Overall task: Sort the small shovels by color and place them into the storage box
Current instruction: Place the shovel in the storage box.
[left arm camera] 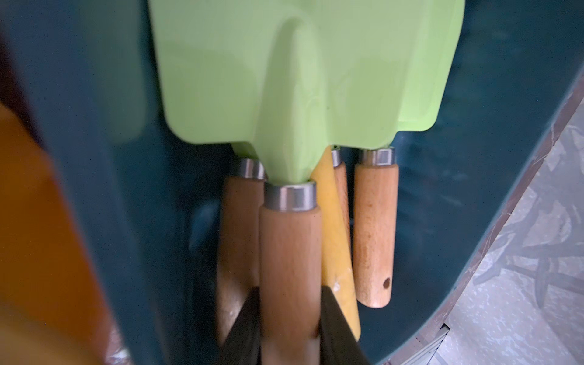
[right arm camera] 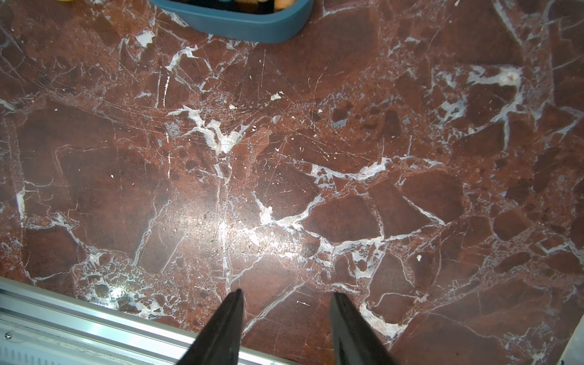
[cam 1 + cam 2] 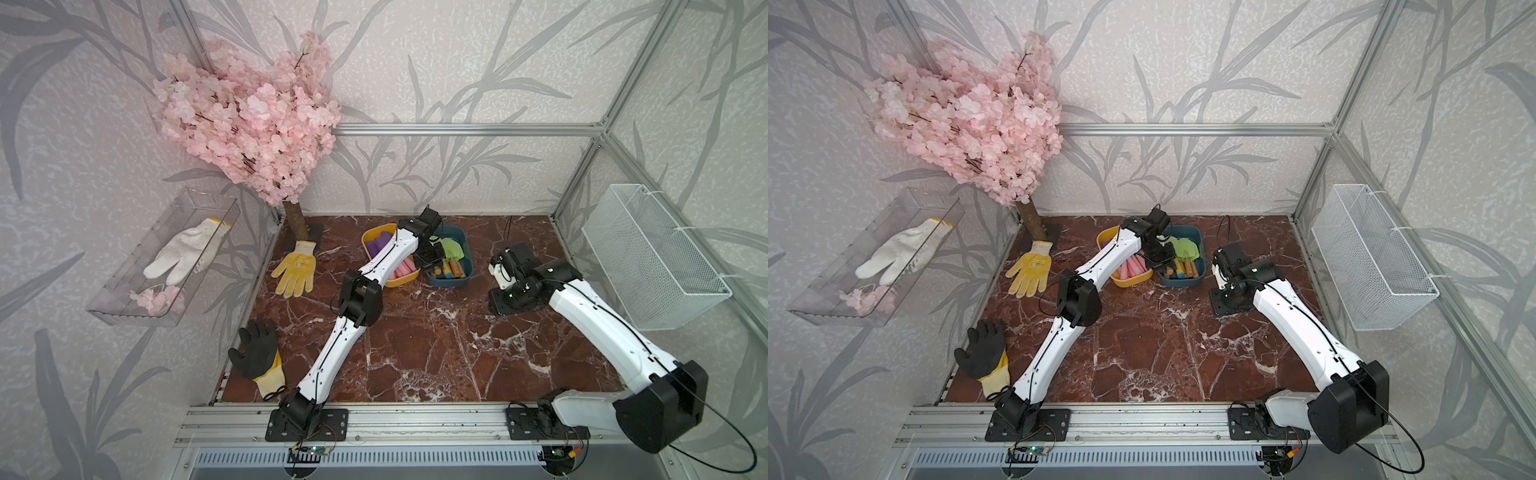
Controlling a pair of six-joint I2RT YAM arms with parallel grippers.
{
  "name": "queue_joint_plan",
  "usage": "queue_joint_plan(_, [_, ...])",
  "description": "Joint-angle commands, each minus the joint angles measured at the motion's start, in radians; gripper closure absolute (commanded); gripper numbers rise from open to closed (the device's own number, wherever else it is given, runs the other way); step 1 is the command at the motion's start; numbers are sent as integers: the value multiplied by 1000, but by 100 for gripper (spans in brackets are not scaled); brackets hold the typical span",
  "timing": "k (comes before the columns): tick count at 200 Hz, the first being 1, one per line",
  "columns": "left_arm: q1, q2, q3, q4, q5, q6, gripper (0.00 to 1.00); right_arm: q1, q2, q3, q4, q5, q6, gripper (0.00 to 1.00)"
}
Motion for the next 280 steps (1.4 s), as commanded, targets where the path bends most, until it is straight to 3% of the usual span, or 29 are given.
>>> queue_joint_plan(1, [12, 27, 32, 6, 3, -13, 96, -2, 10, 4, -1, 5, -2, 51])
queue_joint_plan(166, [14, 10, 32, 8, 14, -29, 83, -3, 0, 25, -24, 15, -6, 51])
queue_joint_plan(248, [14, -13, 33, -5, 3, -27, 72, -5, -18, 21, -27, 13, -4, 51])
queue_joint_plan(280, [14, -42, 33, -1, -10, -23, 64, -5, -21, 22, -29, 15, -4, 51])
